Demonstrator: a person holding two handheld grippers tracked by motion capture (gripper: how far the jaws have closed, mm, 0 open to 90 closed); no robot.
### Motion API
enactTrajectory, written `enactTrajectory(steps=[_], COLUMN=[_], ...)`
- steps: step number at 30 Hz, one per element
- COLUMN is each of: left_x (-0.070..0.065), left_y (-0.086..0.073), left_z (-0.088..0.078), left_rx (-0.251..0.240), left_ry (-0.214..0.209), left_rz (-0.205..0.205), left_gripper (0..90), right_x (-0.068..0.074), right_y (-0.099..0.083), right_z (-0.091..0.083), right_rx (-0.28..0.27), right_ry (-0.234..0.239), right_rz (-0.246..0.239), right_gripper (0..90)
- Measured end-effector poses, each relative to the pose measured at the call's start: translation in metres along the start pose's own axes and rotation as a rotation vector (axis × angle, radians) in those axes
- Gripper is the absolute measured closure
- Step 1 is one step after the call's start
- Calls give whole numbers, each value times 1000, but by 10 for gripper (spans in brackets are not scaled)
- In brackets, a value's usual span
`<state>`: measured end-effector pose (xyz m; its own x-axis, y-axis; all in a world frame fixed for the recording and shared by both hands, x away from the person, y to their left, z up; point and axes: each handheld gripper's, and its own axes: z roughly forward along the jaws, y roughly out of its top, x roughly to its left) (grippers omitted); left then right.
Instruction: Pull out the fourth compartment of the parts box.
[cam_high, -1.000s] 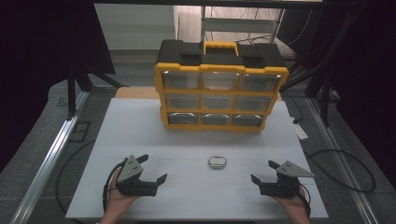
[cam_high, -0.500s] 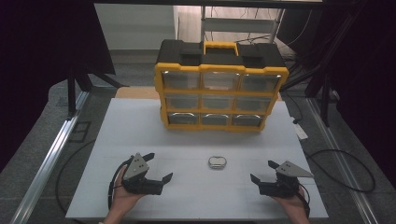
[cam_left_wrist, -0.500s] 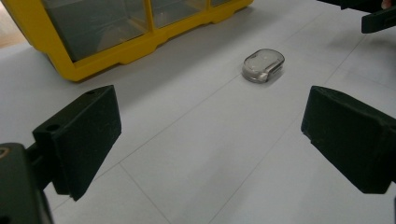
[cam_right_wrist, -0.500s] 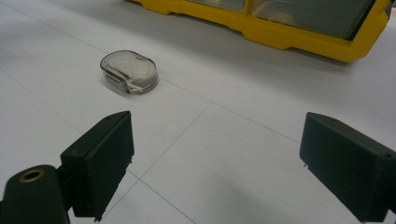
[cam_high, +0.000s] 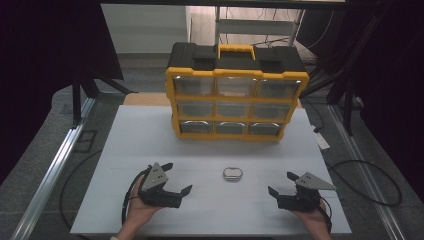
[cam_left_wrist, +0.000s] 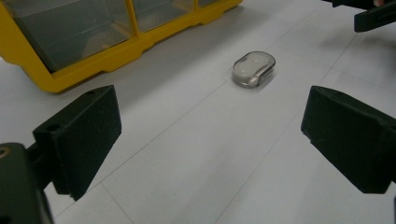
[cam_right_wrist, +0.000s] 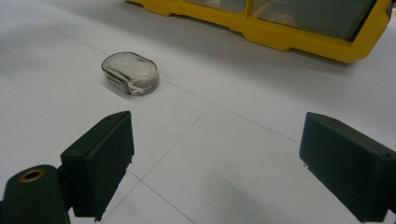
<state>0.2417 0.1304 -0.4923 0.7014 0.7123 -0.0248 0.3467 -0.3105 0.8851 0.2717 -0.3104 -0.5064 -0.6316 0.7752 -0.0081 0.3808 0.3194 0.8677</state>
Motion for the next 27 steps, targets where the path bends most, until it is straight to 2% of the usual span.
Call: enactTrajectory(steps=[5, 7, 27], left_x=[-3, -3, -10], left_y=[4, 6, 14], left_z=[4, 5, 21], left_rx=[7, -2, 12], left_ry=[7, -4, -39], left_rz=[19, 11, 33], left_gripper=[56, 58, 59], right_x=[0, 0, 1], right_y=[0, 0, 0], right_z=[0, 0, 1], right_rx=[0, -1, 3], right_ry=[0, 0, 4], right_rz=[1, 1, -1], right_gripper=[107, 107, 106])
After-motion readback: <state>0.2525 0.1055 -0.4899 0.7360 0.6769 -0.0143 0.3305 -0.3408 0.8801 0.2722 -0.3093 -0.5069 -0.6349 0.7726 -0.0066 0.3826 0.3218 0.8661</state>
